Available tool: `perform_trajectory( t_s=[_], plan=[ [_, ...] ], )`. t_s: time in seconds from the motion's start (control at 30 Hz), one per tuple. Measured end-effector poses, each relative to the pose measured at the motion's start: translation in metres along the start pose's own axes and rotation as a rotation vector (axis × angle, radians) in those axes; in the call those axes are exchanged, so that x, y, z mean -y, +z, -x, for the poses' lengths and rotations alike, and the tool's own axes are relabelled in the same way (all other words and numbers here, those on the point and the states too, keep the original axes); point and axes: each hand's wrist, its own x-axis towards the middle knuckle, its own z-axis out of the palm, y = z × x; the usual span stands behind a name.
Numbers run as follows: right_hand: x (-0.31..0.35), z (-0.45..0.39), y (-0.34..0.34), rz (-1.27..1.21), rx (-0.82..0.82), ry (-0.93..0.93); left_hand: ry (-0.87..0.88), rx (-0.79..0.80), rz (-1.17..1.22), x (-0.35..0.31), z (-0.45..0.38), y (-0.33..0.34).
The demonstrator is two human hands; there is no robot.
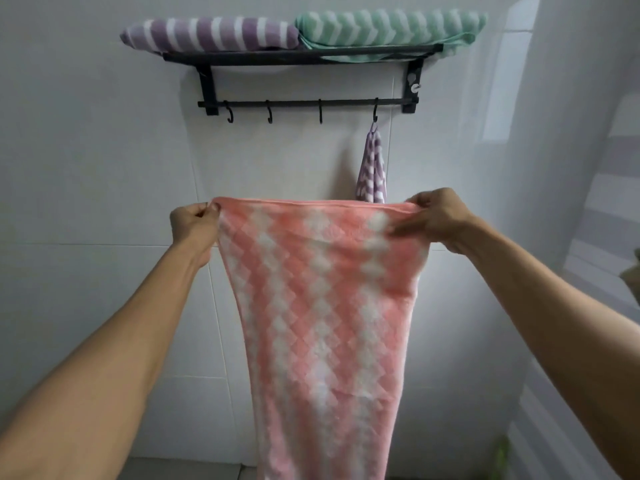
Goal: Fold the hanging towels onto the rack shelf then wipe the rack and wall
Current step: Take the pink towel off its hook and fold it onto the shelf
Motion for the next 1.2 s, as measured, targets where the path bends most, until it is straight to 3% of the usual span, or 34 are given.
perform_trajectory(
  t_s=[0.2, 0.3, 0.53, 0.6, 0.67, 0.77, 0.93, 1.1, 1.2],
  plan=[
    [0.008, 0.006, 0.004, -0.221, -0.036, 0.004, -0.018, -0.004, 0.020, 0.002, 0.000, 0.012],
    [0.010, 0.004, 0.000, -0.206, -0.063, -0.028, -0.093, 0.010, 0.006, 0.010, -0.007, 0.011],
    [0.006, 0.006, 0.001, -0.163, 0.014, 0.091, -0.061, -0.063, -0.052, 0.010, -0.009, 0.018],
    [0.013, 0.003, 0.000, -0.214, -0.028, 0.100, -0.085, -0.063, 0.039, 0.003, -0.013, 0.015],
    [0.027, -0.005, -0.003, -0.288, -0.078, 0.087, -0.046, 0.016, 0.173, -0.007, -0.014, 0.010],
    [0.039, -0.013, -0.007, -0.369, -0.123, 0.076, 0.023, 0.225, 0.049, 0.013, 0.018, 0.011],
    [0.000, -0.004, -0.013, -0.241, -0.138, 0.182, -0.209, 0.171, -0.009, 0.085, 0.059, 0.009],
    [-0.006, -0.016, -0.024, -0.284, -0.146, 0.266, -0.288, 0.188, -0.054, 0.050, 0.040, 0.011],
    [0.000, -0.013, -0.030, -0.504, -0.050, 0.188, -0.255, 0.164, 0.029, 0.018, 0.030, 0.011]
  ],
)
